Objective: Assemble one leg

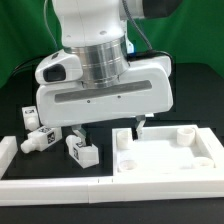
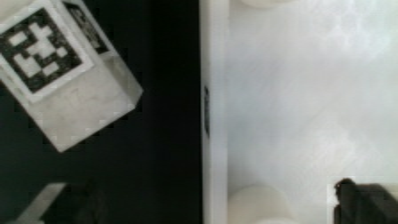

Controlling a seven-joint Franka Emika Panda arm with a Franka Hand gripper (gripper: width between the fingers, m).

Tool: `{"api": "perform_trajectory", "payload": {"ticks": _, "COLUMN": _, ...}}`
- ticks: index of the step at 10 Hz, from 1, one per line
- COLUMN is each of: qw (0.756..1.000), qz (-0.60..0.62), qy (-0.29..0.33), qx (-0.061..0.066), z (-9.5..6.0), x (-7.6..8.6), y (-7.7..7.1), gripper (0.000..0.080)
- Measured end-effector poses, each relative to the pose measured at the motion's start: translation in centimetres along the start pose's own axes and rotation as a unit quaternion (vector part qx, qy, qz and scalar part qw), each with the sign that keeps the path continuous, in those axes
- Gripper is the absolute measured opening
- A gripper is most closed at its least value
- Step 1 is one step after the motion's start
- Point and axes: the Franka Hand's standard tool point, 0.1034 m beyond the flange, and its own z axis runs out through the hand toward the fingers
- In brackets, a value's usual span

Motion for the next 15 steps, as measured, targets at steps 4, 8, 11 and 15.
{"api": "perform_trajectory", "payload": {"ticks": 4, "qw": 1.0, "qz": -0.014, "qy": -0.001, "qx": -0.002, "z": 0.0, "x": -0.1, "y": 0.1, "gripper": 0.0649}}
{"api": "perform_trajectory", "payload": {"ticks": 8, "qw": 0.987, "qz": -0.153, "qy": -0.023, "qx": -0.032, "z": -1.1, "x": 0.0, "y": 3.0, "gripper": 0.0649}}
{"api": "perform_trajectory", "payload": {"ticks": 11, "qw": 0.967, "qz": -0.252, "qy": -0.026, "qx": -0.028, "z": -0.3, "x": -0.9, "y": 4.6, "gripper": 0.0649}}
{"api": "perform_trajectory", "payload": {"ticks": 15, "qw": 0.967, "qz": -0.245, "qy": -0.061, "qx": -0.029, "z": 0.1, "x": -2.1, "y": 4.5, "gripper": 0.0649}}
